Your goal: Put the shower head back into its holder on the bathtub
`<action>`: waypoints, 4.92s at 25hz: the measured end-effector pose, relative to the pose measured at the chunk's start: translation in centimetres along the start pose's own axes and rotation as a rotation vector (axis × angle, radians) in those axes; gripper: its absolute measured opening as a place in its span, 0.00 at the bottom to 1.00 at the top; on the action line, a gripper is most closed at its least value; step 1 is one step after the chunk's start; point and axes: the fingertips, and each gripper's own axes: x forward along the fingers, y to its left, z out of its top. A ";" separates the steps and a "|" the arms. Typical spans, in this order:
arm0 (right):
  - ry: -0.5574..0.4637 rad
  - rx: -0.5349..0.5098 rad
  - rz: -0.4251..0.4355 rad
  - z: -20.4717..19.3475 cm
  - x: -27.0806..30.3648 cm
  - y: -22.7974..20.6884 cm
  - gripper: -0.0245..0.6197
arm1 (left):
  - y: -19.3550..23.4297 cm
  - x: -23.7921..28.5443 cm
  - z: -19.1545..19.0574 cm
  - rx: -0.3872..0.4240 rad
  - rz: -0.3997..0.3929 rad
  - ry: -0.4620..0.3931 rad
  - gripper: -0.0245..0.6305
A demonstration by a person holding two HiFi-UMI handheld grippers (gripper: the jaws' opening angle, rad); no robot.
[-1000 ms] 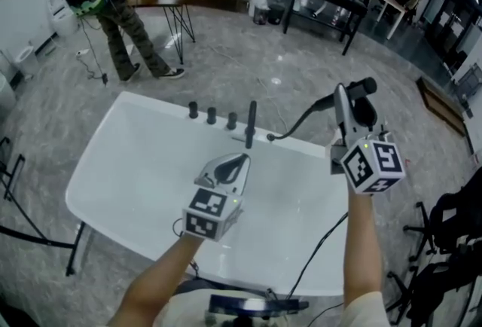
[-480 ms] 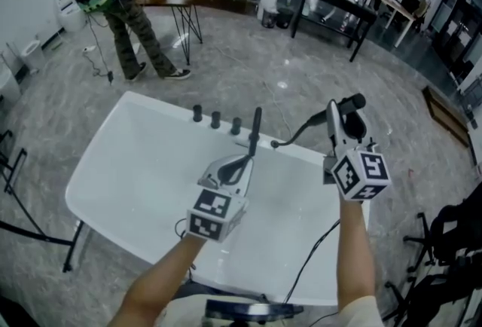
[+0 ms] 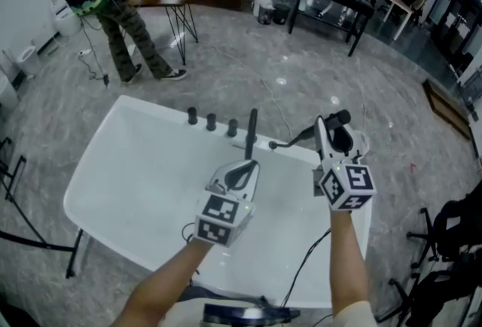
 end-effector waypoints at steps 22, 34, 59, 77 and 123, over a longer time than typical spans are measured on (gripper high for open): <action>0.099 -0.001 -0.039 -10.3 1.4 -0.4 0.26 | -0.2 5.4 -3.8 -0.021 -0.039 0.032 0.04; 0.129 -0.007 -0.063 -15.6 3.2 -0.9 0.26 | -0.1 7.6 -5.9 0.002 -0.048 0.056 0.04; 0.261 -0.044 -0.028 -26.0 6.9 -1.6 0.26 | 0.8 11.7 -9.5 0.013 -0.037 0.085 0.04; 0.354 -0.044 -0.015 -31.0 9.4 -2.2 0.26 | 1.8 12.6 -11.8 -0.007 -0.019 0.142 0.04; 0.460 0.053 -0.018 -37.6 15.5 -3.9 0.26 | 3.4 11.5 -13.1 -0.005 -0.022 0.157 0.04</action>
